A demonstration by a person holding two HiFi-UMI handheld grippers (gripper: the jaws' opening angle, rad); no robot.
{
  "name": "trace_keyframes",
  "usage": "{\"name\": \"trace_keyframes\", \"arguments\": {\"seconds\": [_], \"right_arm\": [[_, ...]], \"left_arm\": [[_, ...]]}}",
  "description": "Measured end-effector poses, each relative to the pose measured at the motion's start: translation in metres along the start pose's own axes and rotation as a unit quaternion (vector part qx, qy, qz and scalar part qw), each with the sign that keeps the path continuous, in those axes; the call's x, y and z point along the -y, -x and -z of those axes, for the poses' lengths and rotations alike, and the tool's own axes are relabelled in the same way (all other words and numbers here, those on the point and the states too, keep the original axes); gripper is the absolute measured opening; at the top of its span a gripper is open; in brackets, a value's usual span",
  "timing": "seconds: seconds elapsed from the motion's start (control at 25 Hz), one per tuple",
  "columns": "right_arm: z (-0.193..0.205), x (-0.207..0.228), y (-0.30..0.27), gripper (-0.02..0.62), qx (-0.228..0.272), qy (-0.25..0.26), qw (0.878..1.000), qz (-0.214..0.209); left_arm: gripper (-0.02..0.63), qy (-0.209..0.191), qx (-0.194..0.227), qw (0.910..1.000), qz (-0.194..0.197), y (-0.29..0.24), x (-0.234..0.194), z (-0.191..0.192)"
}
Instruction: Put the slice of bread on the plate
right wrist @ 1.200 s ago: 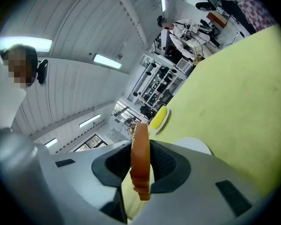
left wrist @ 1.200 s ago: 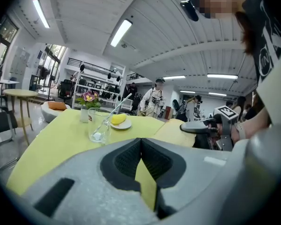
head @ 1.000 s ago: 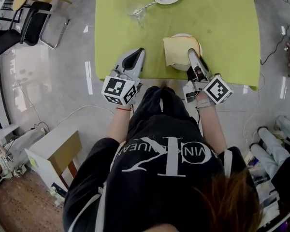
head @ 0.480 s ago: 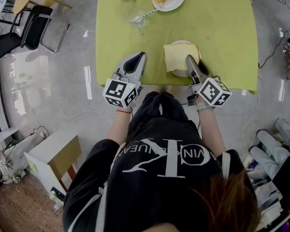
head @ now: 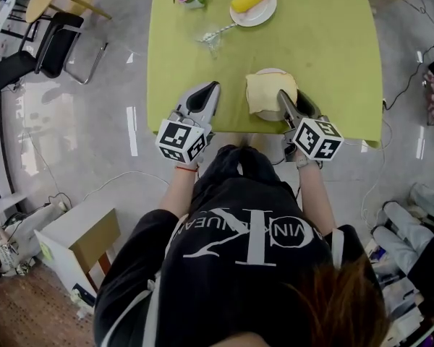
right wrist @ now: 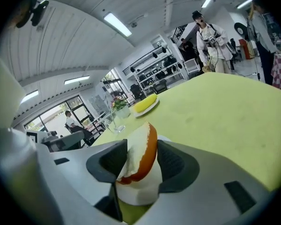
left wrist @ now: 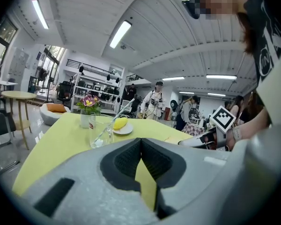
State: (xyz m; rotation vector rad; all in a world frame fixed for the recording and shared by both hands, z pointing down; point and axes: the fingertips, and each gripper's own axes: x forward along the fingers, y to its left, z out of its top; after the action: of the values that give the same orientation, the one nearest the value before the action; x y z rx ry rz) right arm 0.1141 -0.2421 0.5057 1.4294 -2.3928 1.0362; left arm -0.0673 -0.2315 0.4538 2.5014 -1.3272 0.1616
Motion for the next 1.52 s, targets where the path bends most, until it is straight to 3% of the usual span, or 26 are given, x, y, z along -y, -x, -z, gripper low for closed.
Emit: {"name": "trace_keyframes", "arguments": {"seconds": [0.52, 1.04, 1.24, 1.52], "right_arm": [[0.011, 0.010, -0.002, 0.241, -0.049, 0.037, 0.998, 0.028], [-0.013, 0.005, 0.013, 0.261, 0.006, 0.037, 0.999, 0.017], [-0.025, -0.001, 0.023, 0.215, 0.036, 0.047, 0.998, 0.004], [-0.041, -0.008, 0.038, 0.066, 0.070, 0.081, 0.994, -0.004]], "left_arm": [[0.011, 0.004, 0.011, 0.9999, 0.001, -0.001, -0.001, -0.012], [0.011, -0.003, 0.021, 0.9996, 0.019, -0.007, 0.008, -0.023], [0.011, -0.007, 0.028, 0.9994, 0.021, -0.008, 0.009, -0.028], [0.011, -0.013, 0.045, 0.9988, 0.013, -0.008, 0.001, -0.040]]}}
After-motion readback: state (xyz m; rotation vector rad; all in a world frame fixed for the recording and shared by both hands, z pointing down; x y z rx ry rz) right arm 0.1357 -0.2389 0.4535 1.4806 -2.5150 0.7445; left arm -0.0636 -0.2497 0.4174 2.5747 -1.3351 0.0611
